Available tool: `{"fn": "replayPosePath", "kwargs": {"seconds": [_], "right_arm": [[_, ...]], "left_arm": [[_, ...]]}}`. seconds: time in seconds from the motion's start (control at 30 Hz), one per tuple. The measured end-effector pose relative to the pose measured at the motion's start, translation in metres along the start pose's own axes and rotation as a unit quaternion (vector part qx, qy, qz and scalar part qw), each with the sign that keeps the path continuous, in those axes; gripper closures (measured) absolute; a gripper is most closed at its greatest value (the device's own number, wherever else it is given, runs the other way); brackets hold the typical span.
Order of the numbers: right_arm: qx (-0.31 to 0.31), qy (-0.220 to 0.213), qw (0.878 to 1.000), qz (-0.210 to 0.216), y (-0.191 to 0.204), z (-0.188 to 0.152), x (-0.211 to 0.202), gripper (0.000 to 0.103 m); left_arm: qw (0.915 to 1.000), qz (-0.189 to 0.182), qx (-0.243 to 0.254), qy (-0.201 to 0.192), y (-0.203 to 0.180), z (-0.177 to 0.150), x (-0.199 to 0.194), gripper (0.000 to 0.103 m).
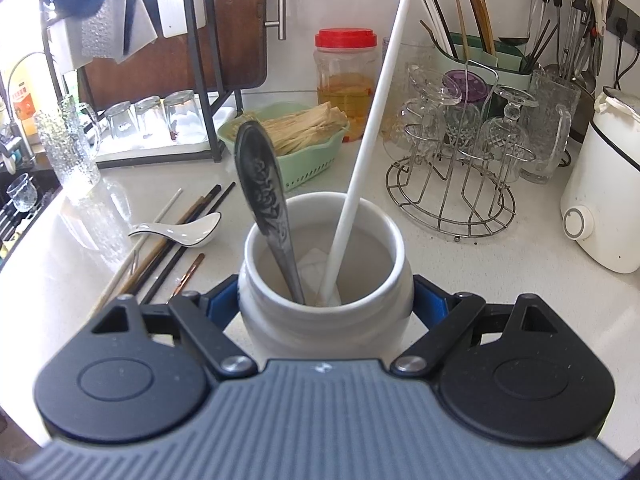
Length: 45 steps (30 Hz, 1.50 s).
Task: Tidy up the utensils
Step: 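Move the left gripper back over the utensil pile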
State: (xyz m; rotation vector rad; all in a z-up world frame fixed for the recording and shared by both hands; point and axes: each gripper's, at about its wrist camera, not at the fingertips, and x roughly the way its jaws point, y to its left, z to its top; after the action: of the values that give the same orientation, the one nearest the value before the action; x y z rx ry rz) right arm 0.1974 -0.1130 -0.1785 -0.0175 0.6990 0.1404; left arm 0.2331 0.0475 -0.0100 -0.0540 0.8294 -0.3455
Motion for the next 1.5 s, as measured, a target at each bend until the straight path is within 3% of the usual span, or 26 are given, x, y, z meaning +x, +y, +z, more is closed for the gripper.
{"fn": "replayPosePath", "kwargs": {"seconds": [0.53, 0.83, 1.5], "right_arm": [[0.014, 0.000, 1.000, -0.015, 0.003, -0.001, 0.000, 0.013], [0.026, -0.004, 0.999, -0.027, 0.007, -0.003, -0.001, 0.013], [0.033, -0.004, 0.999, -0.037, 0.009, -0.003, -0.001, 0.013]], "left_arm": [[0.9981, 0.051, -0.018, 0.031, 0.055, -0.029, 0.019, 0.072], [0.9984, 0.039, -0.023, 0.036, 0.072, -0.039, 0.035, 0.049], [0.9936, 0.020, -0.005, 0.111, 0.101, -0.068, 0.100, 0.049]]}}
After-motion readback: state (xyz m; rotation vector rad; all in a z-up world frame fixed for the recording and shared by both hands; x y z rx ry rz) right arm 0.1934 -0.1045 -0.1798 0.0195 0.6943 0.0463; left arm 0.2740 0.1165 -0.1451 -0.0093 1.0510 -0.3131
